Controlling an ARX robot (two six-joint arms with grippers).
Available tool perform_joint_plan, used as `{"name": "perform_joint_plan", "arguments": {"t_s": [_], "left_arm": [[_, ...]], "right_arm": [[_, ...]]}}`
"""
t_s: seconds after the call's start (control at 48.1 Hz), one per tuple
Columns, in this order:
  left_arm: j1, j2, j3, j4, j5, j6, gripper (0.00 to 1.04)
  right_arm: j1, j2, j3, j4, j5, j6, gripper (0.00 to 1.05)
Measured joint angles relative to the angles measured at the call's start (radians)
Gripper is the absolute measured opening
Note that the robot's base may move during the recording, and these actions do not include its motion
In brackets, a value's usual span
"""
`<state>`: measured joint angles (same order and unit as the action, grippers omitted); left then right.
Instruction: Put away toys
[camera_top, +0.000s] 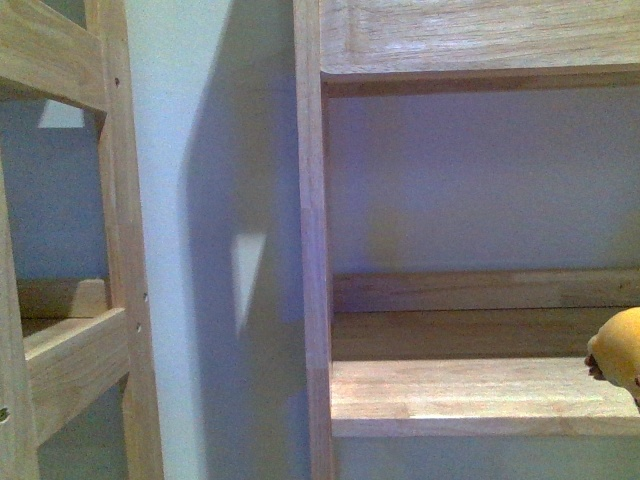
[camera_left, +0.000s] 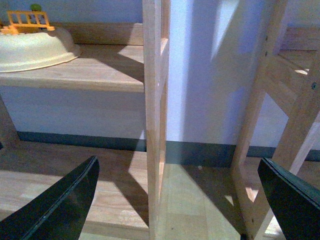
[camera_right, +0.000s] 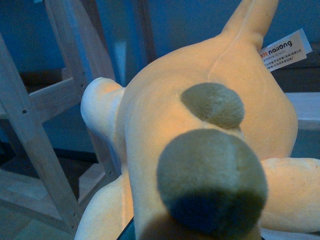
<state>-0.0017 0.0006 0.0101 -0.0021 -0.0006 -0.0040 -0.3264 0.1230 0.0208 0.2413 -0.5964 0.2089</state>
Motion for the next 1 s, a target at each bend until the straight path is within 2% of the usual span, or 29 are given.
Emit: {"name": "perform_joint_plan", "arguments": {"t_s": [0.145, 0.312, 0.52, 0.644, 0.873, 0.998], "left_arm": [[0.0, 0.0, 0.0, 0.0, 0.0, 0.0, 0.98], [0.0, 0.0, 0.0, 0.0, 0.0, 0.0, 0.98], [0.0, 0.0, 0.0, 0.0, 0.0, 0.0, 0.98], [0.0, 0.0, 0.0, 0.0, 0.0, 0.0, 0.98], [0.0, 0.0, 0.0, 0.0, 0.0, 0.0, 0.98], [0.0, 0.0, 0.0, 0.0, 0.0, 0.0, 0.98]], "right_arm": [[0.0, 0.0, 0.0, 0.0, 0.0, -0.001, 0.08], [-0.016, 0.054, 0.084, -0.164, 0.005, -0.064, 0.08], [-0.024, 0.159, 0.267, -0.094, 0.032, -0.066, 0.08], [0.011, 0.272, 0.457, -0.037, 0.06, -0.061, 0.08], [0.075, 0.4, 0.646, -0.014, 0.118, -0.056, 0.08], [0.139, 0.497, 0.793, -0.005, 0.167, -0.065, 0.08]]}}
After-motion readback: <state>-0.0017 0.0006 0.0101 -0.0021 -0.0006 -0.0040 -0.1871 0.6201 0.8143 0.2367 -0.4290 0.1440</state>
